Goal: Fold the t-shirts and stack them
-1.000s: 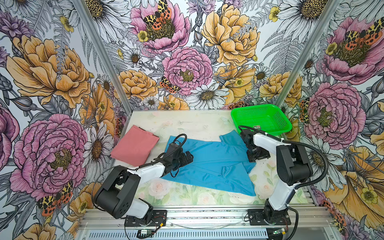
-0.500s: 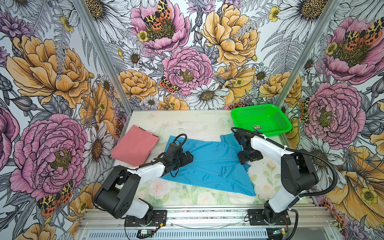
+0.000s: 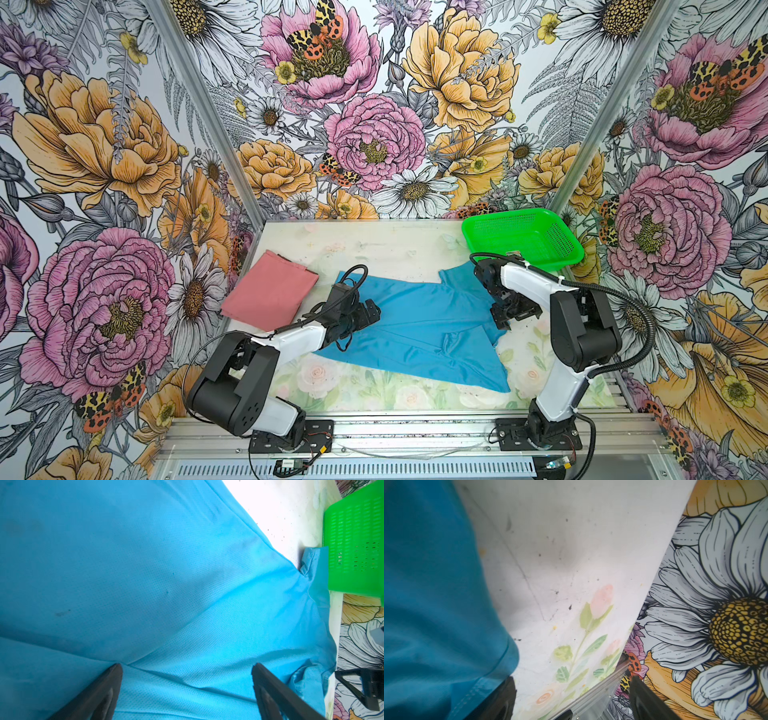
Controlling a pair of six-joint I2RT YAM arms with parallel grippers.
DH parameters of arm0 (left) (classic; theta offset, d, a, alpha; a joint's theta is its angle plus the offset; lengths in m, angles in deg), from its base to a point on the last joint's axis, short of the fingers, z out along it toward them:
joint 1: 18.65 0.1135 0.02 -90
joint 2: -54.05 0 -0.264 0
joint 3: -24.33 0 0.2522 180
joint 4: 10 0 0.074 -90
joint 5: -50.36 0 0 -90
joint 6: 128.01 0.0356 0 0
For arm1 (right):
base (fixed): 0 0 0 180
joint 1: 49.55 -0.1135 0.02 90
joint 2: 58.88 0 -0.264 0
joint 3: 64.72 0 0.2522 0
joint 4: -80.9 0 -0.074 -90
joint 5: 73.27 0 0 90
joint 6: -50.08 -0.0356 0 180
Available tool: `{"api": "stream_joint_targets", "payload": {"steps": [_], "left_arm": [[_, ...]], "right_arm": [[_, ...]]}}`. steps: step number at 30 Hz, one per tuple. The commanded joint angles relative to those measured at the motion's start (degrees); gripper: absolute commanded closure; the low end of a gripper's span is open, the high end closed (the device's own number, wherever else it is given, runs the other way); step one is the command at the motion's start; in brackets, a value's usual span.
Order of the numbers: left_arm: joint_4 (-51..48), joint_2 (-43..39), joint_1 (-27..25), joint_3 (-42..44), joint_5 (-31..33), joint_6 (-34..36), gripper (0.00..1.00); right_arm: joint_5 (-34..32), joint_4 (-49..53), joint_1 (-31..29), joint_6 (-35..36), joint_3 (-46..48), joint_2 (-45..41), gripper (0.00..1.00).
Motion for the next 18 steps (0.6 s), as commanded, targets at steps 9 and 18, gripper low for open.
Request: {"api": "stream_joint_targets", "payload": {"steps": [9,18], "left_arm": [[-7.13,1.73,2.37,2.53,0.98,2.28,0.01],[-3.2,4.6,6.32,4.76,-2.77,2.86,0.01]], "right_arm": [[11.63,-0.59,-7.21,-0.13,-2.77,-3.0,0.13],[5.39,4.47,-12.03,-9.53,1.38,3.69,0.13]]}}
